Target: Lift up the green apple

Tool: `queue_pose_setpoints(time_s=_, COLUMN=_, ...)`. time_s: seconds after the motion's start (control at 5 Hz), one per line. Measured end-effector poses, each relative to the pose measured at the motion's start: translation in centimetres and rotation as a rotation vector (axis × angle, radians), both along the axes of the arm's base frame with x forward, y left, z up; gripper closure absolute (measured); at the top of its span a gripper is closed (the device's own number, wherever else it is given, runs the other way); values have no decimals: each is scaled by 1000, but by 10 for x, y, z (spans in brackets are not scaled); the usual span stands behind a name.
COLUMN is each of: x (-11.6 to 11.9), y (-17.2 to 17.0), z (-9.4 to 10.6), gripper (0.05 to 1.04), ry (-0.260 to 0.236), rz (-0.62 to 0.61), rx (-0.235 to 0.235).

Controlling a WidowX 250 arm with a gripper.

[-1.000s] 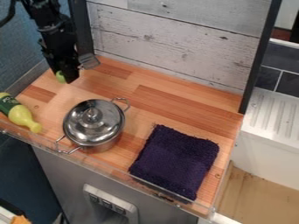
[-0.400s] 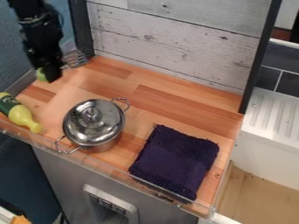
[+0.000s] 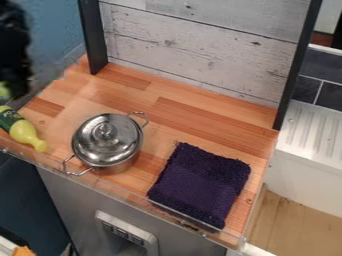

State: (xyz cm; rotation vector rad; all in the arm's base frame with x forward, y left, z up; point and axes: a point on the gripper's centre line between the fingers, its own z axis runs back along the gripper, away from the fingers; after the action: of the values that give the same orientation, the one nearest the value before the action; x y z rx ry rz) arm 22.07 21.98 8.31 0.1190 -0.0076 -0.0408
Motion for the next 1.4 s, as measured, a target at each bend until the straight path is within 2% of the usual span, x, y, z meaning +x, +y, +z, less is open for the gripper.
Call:
queue_pose_setpoints(time_s=0.2, x=-26, y=25, z=-2, gripper=662, ry=71, rz=123, rx=-26)
queue_pose_setpoints(time_s=0.4, x=-49, y=37, z=-12, gripper=662, ry=166, rz=201, rx=-12)
queue_pose_setpoints(time_s=0.6, x=-64, y=41, z=-16, gripper=662, ry=224, rz=208, rx=17)
queue_pose_setpoints(time_s=1.0, x=-93, y=31, z=-33, gripper=662, ry=355, rz=169, rx=40)
queue_pose_setpoints(time_s=1.2, x=-96, y=30, z=-36, gripper=662, ry=369, rz=156, rx=55)
queue_pose_setpoints(time_s=1.4, x=-87, y=22, z=-43, gripper=662, ry=358, rz=134, rx=30)
